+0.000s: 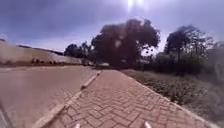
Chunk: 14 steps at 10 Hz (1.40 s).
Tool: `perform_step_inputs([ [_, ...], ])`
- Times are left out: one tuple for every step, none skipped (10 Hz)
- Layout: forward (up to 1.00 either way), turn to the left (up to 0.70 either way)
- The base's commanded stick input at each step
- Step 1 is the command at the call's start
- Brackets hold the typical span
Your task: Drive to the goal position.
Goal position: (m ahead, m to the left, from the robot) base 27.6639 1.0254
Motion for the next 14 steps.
perform_step_inputs([
  [0.7,0.0],
  [0.7,-0.04],
  [0.7,-0.13],
  [0.7,-0.21],
  [0.7,-0.29],
  [0.7,-0.3],
  [0.7,-0.13],
  [0.7,0.0],
  [0.7,0.0],
  [0.7,0.0],
  [0.7,0.0],
  [0.7,0.0],
  [0.7,0.0],
  [0.7,0.0],
])
